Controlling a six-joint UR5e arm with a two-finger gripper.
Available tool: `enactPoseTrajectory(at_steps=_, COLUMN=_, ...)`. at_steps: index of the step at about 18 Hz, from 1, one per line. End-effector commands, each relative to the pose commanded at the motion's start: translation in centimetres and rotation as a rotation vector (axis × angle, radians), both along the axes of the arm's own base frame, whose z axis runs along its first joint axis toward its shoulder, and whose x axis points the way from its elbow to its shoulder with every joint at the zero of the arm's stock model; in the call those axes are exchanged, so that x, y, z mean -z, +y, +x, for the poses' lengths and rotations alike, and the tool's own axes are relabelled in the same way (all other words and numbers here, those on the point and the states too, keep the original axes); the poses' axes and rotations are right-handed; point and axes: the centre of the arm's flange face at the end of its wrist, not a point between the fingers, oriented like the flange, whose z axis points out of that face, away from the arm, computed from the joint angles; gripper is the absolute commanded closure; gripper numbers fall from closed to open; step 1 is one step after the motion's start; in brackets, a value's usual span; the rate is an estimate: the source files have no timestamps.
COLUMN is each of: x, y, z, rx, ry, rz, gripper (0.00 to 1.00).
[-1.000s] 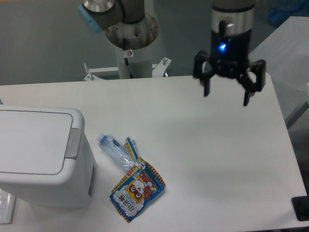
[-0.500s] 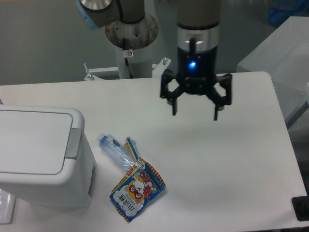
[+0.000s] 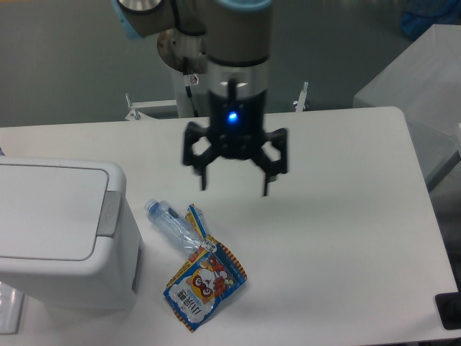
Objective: Open the trash can
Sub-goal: 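Move the open gripper across the table toward the white trash can lid, then lower the gripper finger onto the lid edge of the trash can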
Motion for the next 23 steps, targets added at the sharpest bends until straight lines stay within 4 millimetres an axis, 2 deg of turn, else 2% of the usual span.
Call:
enactPoseTrajectory(at_steps=4, x=0.0, y=1.7, z=1.2, rx=-0.066, ry=-0.044, rz=0.074, gripper=0.00)
enactPoseTrajectory(at_steps=10, x=1.3, y=3.3, z=2.9, rx=-0.056, ry=-0.072, rz=0.060, gripper=0.00)
enactPoseTrajectory(at_steps=23, x=4.0, y=3.9, z=6.2, rx=-0.031, ry=-0.113, rz=0.017, gripper=0.00)
